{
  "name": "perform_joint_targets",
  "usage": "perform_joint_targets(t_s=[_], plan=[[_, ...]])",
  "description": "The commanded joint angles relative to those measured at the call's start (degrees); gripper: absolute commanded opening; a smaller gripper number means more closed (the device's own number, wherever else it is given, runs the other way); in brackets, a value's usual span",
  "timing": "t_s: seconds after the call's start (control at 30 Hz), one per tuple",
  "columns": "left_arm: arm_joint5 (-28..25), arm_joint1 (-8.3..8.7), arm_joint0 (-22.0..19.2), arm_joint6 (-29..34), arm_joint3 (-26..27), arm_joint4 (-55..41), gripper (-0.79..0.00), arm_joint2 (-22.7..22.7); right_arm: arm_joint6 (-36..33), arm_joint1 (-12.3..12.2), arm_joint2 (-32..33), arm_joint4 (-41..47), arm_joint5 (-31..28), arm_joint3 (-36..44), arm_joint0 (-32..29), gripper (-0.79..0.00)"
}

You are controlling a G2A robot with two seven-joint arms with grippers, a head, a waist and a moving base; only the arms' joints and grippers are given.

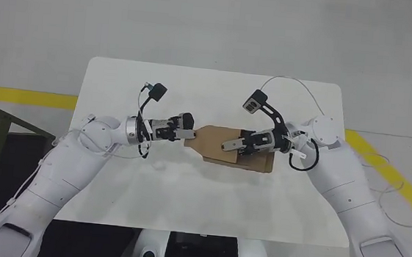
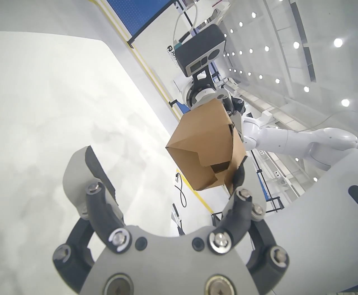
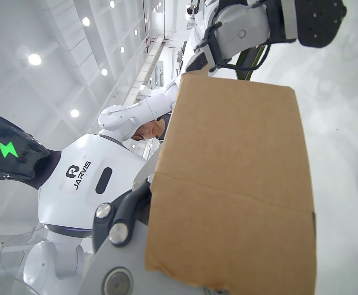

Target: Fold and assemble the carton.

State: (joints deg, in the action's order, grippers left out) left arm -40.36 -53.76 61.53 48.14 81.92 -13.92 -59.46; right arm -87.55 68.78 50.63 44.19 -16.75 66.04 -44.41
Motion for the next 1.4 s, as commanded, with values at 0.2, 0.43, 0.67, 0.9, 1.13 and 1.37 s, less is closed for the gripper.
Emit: perform_joint_targets(t_s=[0.2,0.43,0.67,0.9,1.13,1.37], plan=[[-0.41,-1.05,-1.49,0.02,-1.25,-1.07,0.000,2.34,-0.11,0.05,0.36,-0.11,0.12,0.04,0.27,-0.785],[-0.79,-1.25,-1.75,0.37,-1.79,-0.47,0.000,2.10,-0.14,-0.14,1.07,-0.04,0.14,0.31,-0.36,-0.785],[-0.23,-1.38,-1.12,0.83,-1.52,0.33,0.000,2.22,-0.21,0.04,0.92,0.22,0.21,0.40,-0.40,-0.785],[0.28,-1.70,-1.09,1.87,-1.16,-0.04,0.000,2.96,-0.32,0.14,0.98,0.18,0.33,0.21,-0.35,-0.785],[0.39,-2.00,-1.40,2.45,-1.43,-0.40,0.000,3.28,-0.30,0.27,0.87,0.04,0.30,0.24,-0.41,-0.785],[0.41,-2.41,-1.88,2.82,-1.77,-0.81,0.000,3.85,-0.34,0.46,0.63,-0.02,0.34,0.08,-0.26,-0.785]])
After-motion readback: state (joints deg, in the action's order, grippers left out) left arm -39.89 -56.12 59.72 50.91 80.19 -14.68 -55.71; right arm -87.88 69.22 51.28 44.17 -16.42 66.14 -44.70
